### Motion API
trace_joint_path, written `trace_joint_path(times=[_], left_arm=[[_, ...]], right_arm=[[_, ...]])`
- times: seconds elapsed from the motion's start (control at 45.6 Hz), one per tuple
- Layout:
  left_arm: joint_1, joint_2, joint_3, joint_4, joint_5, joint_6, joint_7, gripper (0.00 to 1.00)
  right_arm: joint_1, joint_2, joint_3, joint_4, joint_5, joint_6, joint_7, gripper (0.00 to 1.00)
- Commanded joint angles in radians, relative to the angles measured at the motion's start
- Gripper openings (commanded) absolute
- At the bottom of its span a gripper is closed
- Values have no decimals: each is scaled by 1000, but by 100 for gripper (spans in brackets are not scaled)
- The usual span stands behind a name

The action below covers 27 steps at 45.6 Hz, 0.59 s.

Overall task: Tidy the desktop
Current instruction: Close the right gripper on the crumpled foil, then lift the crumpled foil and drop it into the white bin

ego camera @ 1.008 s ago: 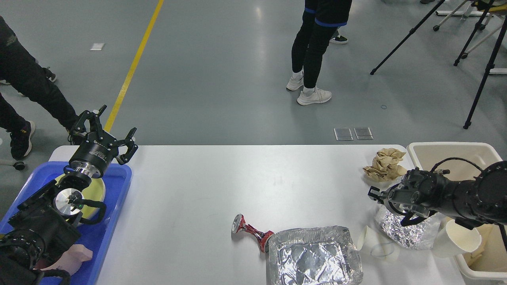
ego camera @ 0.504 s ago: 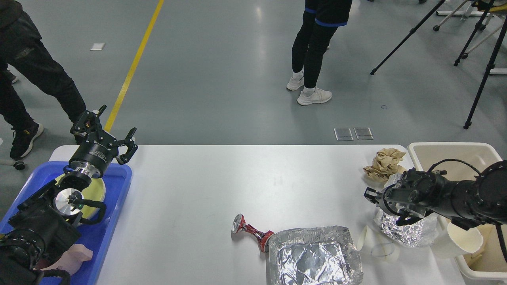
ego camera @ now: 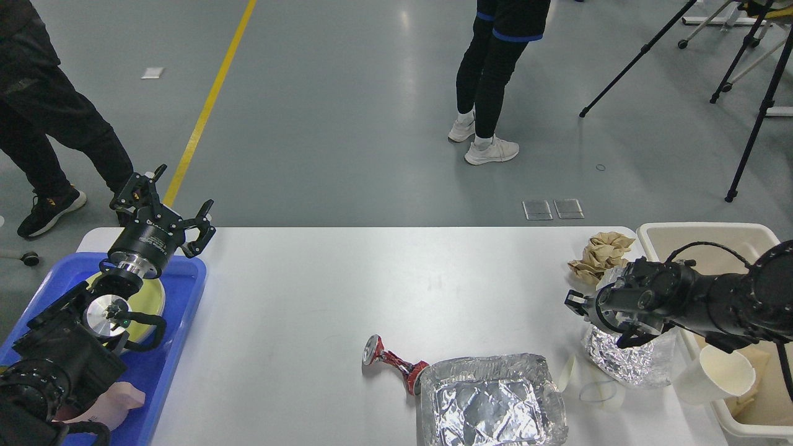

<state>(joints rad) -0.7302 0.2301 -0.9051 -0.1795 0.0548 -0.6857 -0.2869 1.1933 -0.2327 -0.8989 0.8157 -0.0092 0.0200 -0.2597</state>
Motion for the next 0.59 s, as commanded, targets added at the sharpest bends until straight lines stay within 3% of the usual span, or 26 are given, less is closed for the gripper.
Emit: trace_joint_path(times=[0.0, 0.153, 0.373, 0.57], left_arm=[[0, 0, 0, 0, 0, 0, 0, 96], [0, 0, 0, 0, 0, 0, 0, 96], [0, 0, 0, 0, 0, 0, 0, 96], [0, 0, 0, 0, 0, 0, 0, 96]], right_arm=[[40, -14, -14, 52, 0, 0, -6, 9], [104, -50, -28, 94, 0, 5, -35, 1], [270, -164, -29, 233, -3, 15, -33, 0], [428, -244, -28, 270, -3, 158, -30, 0]])
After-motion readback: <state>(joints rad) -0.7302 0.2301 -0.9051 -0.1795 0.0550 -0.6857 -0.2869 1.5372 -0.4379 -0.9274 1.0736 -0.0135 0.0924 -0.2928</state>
